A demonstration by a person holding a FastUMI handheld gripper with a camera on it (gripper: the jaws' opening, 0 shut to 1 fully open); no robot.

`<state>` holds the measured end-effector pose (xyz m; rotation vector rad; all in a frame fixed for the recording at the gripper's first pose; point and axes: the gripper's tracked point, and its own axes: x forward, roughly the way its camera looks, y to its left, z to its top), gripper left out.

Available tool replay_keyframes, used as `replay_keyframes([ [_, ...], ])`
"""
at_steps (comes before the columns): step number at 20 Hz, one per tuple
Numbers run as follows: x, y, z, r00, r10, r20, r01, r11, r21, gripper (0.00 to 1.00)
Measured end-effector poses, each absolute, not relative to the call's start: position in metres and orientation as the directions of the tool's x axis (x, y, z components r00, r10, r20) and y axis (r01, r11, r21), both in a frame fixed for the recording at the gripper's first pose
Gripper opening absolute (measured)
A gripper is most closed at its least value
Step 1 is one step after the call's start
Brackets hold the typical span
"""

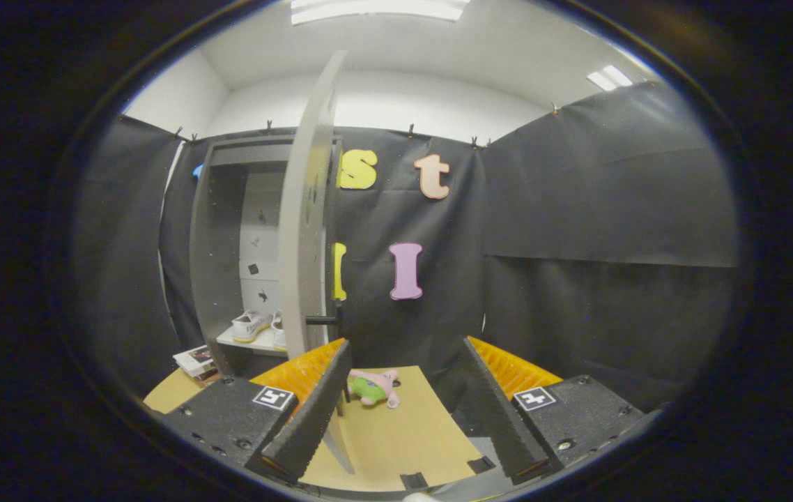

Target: Open the shoe cabinet door, grab the shoes and put them into the shoe cabinet, then close the shoe cabinet door.

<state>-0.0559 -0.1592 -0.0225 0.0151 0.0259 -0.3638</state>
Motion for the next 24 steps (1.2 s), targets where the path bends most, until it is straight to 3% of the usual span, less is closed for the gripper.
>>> replay_keyframes([
  [9, 0.005, -0.177, -0.032, 0.982, -0.179, -0.065, 0.180, 0.984, 0.015, 0.99],
  [16, 0.013, -0.157, -0.033, 0.995, -0.085, -0.060, 0.086, 0.996, 0.017, 0.97],
  [19, 0.009, -0.150, -0.027, 0.991, -0.119, -0.055, 0.118, 0.993, -0.030, 0.92],
  [24, 0.013, -0.103, -0.029, 0.994, -0.081, -0.068, 0.081, 0.997, -0.003, 0.92],
])
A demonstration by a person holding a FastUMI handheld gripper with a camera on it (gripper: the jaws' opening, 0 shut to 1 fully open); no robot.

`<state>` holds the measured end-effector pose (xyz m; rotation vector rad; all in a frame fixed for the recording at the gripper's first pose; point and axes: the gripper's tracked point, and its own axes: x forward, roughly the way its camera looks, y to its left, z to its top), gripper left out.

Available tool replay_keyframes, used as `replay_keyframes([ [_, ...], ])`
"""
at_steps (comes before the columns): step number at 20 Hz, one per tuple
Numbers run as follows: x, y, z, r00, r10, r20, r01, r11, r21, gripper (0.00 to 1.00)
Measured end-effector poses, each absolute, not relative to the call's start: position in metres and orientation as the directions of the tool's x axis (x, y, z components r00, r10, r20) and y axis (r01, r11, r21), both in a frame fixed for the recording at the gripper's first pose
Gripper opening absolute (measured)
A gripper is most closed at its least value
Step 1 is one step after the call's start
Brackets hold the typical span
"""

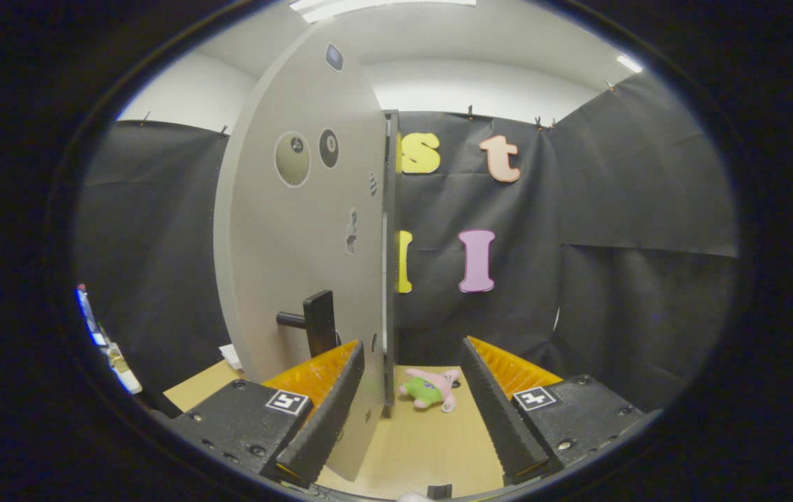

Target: Open the shoe cabinet door, grab the shoes and put them into the shoe cabinet, then close the shoe cabinet door.

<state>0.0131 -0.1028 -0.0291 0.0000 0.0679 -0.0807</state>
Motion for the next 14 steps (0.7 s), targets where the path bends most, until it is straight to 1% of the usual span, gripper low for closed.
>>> replay_keyframes([
  [6, 0.033, -0.022, -0.028, 0.998, -0.040, -0.058, 0.040, 0.999, 0.000, 0.92],
  [9, 0.045, 0.012, -0.025, 0.998, -0.041, -0.046, 0.040, 0.999, -0.024, 0.92],
  [10, 0.048, 0.027, -0.025, 0.999, -0.023, -0.046, 0.022, 1.000, -0.018, 0.96],
  [11, 0.049, 0.040, -0.027, 0.999, -0.007, -0.052, 0.006, 1.000, -0.011, 0.97],
  [14, 0.049, 0.062, -0.029, 0.998, 0.006, -0.062, -0.008, 1.000, -0.029, 0.98],
])
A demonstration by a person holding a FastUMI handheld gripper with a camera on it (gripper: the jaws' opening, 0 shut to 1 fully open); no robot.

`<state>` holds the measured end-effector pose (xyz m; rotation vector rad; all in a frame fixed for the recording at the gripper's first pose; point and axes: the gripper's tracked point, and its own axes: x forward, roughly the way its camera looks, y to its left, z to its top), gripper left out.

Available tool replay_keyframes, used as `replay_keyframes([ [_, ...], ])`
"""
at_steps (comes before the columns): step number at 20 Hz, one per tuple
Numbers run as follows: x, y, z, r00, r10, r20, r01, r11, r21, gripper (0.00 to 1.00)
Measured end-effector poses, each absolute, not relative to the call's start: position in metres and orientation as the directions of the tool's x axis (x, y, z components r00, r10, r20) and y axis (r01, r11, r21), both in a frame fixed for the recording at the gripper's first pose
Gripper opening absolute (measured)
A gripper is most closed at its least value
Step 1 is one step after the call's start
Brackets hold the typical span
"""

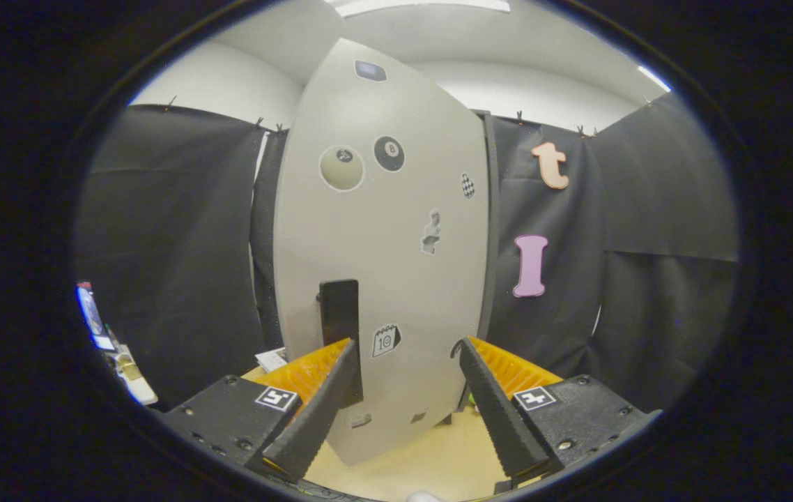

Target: Open the shoe cabinet door, grab the shoes and put them into the shoe cabinet, then close the shoe cabinet door.

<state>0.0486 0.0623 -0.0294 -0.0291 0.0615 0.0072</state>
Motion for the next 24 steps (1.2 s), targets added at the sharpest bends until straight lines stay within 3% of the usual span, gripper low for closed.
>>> replay_keyframes([
  [11, 0.038, 0.107, -0.030, 0.997, 0.030, -0.077, -0.032, 0.999, -0.019, 0.98],
  [24, -0.013, 0.091, 0.035, 0.996, -0.092, -0.009, 0.092, 0.996, -0.005, 0.98],
])
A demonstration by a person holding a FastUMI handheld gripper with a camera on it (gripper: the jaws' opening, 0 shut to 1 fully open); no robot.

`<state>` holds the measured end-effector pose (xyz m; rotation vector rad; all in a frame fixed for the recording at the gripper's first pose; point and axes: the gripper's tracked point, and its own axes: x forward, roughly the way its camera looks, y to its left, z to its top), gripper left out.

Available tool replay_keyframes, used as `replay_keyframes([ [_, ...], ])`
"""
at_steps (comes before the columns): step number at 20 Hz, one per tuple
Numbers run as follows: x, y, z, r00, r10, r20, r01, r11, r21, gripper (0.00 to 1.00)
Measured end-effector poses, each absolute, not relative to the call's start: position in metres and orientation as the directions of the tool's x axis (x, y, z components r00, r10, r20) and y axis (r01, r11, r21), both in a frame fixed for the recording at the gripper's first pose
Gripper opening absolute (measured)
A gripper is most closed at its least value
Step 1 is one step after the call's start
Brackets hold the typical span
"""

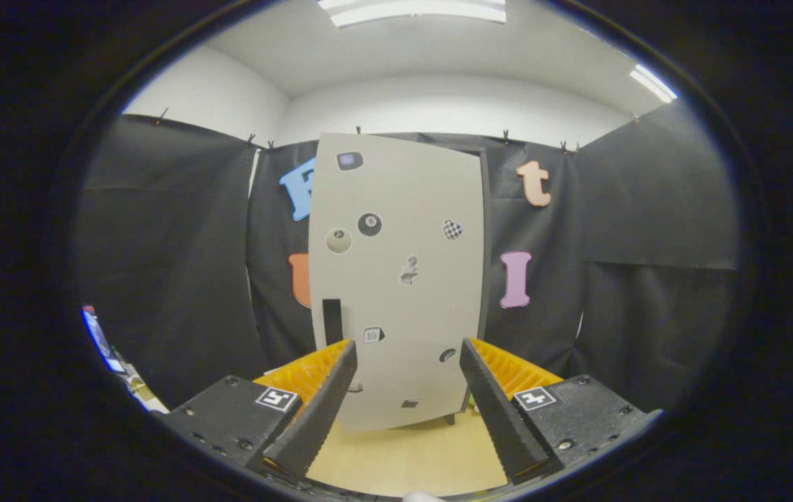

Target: Open the shoe cabinet door, grab the shoes and put them into the shoe cabinet, then close the shoe cabinet door.

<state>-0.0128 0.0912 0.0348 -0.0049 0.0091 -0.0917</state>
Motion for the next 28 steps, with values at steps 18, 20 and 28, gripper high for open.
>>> replay_keyframes([
  [18, -0.024, 0.073, 0.040, 0.992, -0.123, -0.016, 0.123, 0.992, -0.004, 0.98],
  [20, -0.025, 0.074, 0.040, 0.993, -0.120, -0.017, 0.120, 0.993, -0.002, 0.98],
  [28, -0.023, 0.076, 0.040, 0.994, -0.111, -0.018, 0.111, 0.994, -0.004, 0.98],
])
